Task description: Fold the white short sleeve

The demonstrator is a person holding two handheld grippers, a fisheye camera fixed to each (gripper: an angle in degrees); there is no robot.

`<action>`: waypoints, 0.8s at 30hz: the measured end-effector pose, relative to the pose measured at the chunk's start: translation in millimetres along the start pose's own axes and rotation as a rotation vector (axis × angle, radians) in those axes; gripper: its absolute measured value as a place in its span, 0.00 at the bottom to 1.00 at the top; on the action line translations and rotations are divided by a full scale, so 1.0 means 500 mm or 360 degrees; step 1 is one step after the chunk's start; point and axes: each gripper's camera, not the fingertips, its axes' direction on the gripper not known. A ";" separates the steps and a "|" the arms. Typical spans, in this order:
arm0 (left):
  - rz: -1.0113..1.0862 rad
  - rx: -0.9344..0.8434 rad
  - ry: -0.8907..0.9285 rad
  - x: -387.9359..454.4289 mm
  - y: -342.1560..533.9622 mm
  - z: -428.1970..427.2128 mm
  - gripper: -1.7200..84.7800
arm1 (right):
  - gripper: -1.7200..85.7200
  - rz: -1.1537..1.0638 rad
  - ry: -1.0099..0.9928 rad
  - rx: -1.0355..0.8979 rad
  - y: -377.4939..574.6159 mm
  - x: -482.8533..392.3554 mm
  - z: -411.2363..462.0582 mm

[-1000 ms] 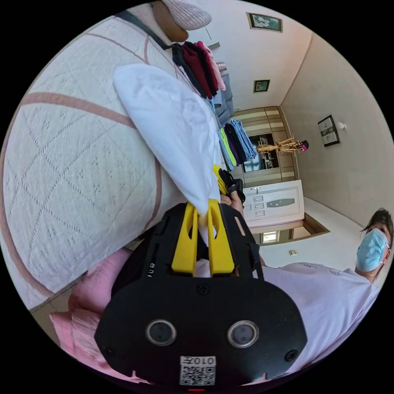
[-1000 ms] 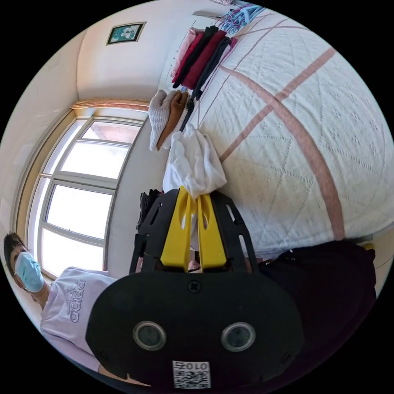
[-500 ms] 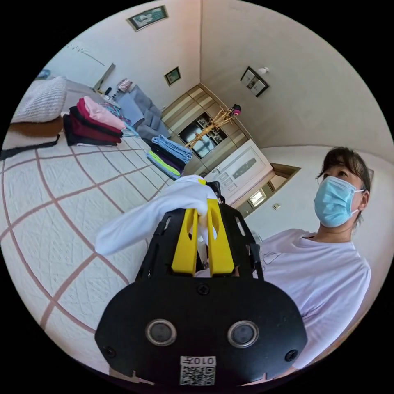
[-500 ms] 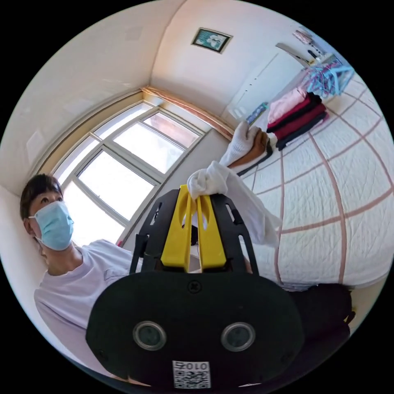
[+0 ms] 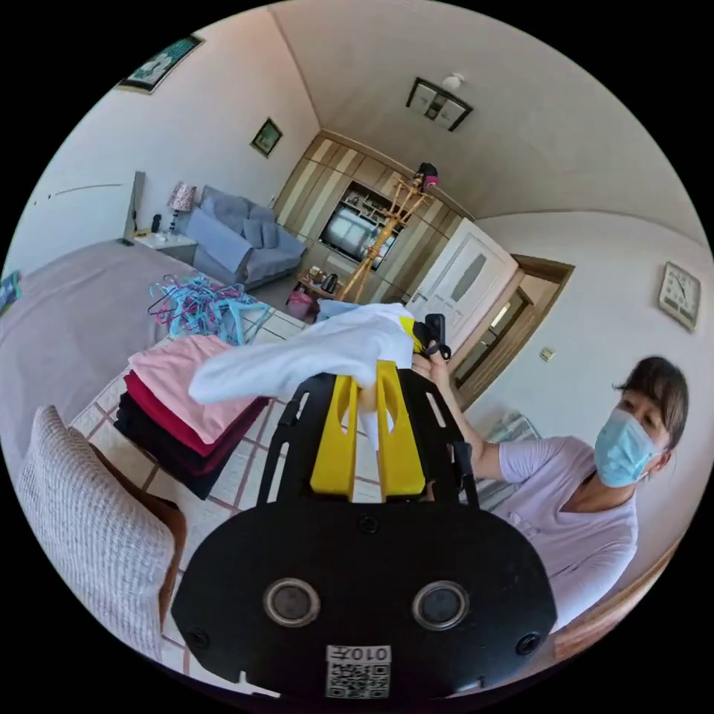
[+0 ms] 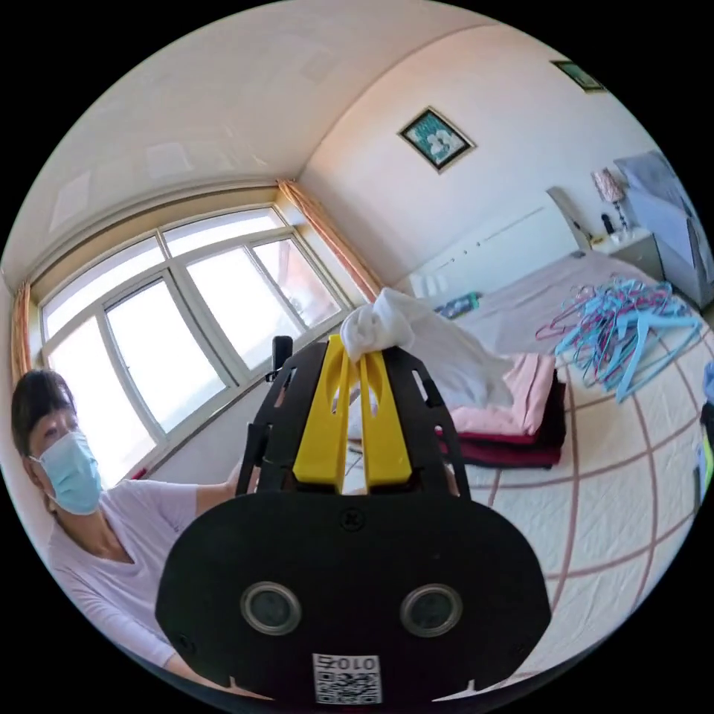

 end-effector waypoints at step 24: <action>-0.0659 -0.0424 -0.0898 -0.209 0.032 0.235 0.03 | 0.06 0.0733 0.0539 -0.0425 0.285 0.282 0.218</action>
